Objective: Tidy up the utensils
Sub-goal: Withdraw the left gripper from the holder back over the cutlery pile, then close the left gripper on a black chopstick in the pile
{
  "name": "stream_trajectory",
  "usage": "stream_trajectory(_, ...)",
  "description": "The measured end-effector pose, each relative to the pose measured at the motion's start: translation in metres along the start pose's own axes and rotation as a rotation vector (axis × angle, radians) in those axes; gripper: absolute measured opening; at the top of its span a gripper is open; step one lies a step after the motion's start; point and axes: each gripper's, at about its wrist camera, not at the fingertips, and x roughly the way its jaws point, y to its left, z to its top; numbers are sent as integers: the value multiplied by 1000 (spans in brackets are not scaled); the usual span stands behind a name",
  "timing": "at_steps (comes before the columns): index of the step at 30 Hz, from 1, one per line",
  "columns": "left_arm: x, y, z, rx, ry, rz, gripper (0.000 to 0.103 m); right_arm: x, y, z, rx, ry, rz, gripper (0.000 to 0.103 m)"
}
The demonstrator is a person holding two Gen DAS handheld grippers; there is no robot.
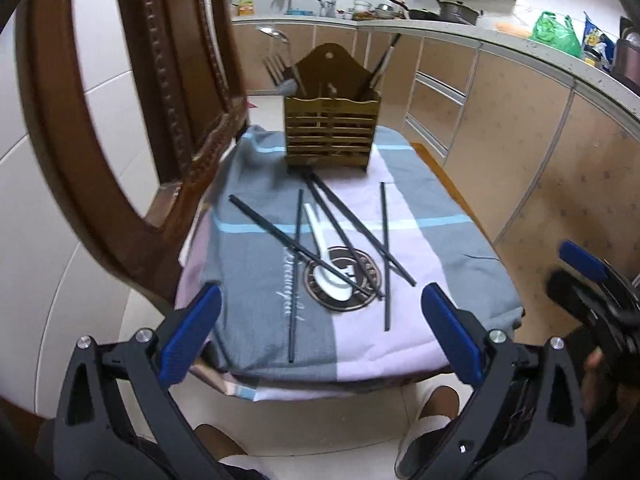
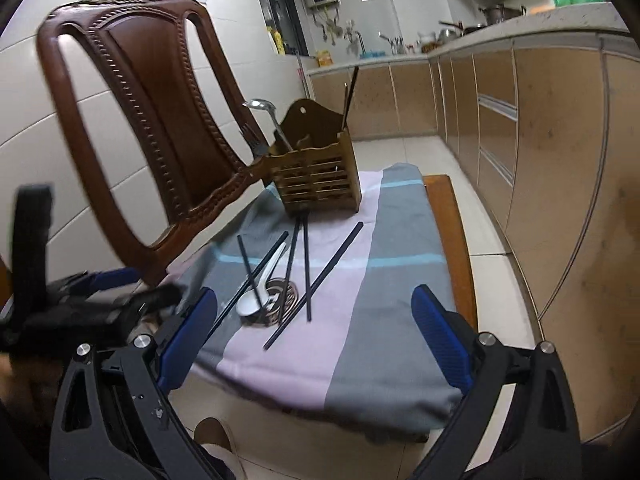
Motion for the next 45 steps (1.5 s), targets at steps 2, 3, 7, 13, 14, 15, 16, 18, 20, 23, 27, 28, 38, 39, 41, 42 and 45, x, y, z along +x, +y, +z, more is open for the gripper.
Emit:
stream_trajectory(2,-1,1,-1,-15,6,-6,99,-7,3,-5,-11,-13,-3,95)
stream_trajectory(3,-2,1,-1,-16,1,-8,99,-8,3,-7,-16,-8,-11,95)
stream_trajectory(7,-5,-3,3,-11,-6,-20,99,-2,-1,-11,-2,23,-27,95)
stream_trajectory(13,-4,-4,4,-15,1,-28,99,0,-4,-13,13,29,-38,95)
stream_trajectory(14,-3,-4,3,-15,5,-26,99,1,-3,-13,12,30,-38,95)
stream_trajectory(15,-1,-3,3,-16,9,-28,99,2,-3,-13,11,32,-38,95)
stream_trajectory(16,0,-3,3,-18,13,-28,99,3,-3,-13,10,35,-38,95)
stream_trajectory(18,4,-1,4,-28,22,-24,99,4,-3,-13,12,40,-40,95)
stream_trajectory(20,12,3,9,-52,36,-9,99,6,-4,-14,17,45,-40,95)
stream_trajectory(23,37,12,26,-114,79,8,98,11,-5,-14,30,58,-35,95)
stream_trajectory(27,92,21,61,-200,181,35,83,16,-6,-14,45,68,-20,95)
stream_trajectory(28,105,22,67,-209,202,50,79,18,-7,-13,49,72,-16,95)
stream_trajectory(38,216,76,90,-470,349,238,46,31,-12,-12,88,116,36,95)
stream_trajectory(39,221,73,94,-454,354,266,49,31,-12,-12,88,118,39,95)
stream_trajectory(41,225,73,99,-462,349,287,49,32,-13,-12,97,124,50,95)
stream_trajectory(42,228,75,102,-471,342,298,49,32,-13,-12,99,125,53,95)
stream_trajectory(45,232,72,108,-458,334,341,42,31,-13,-11,103,121,59,95)
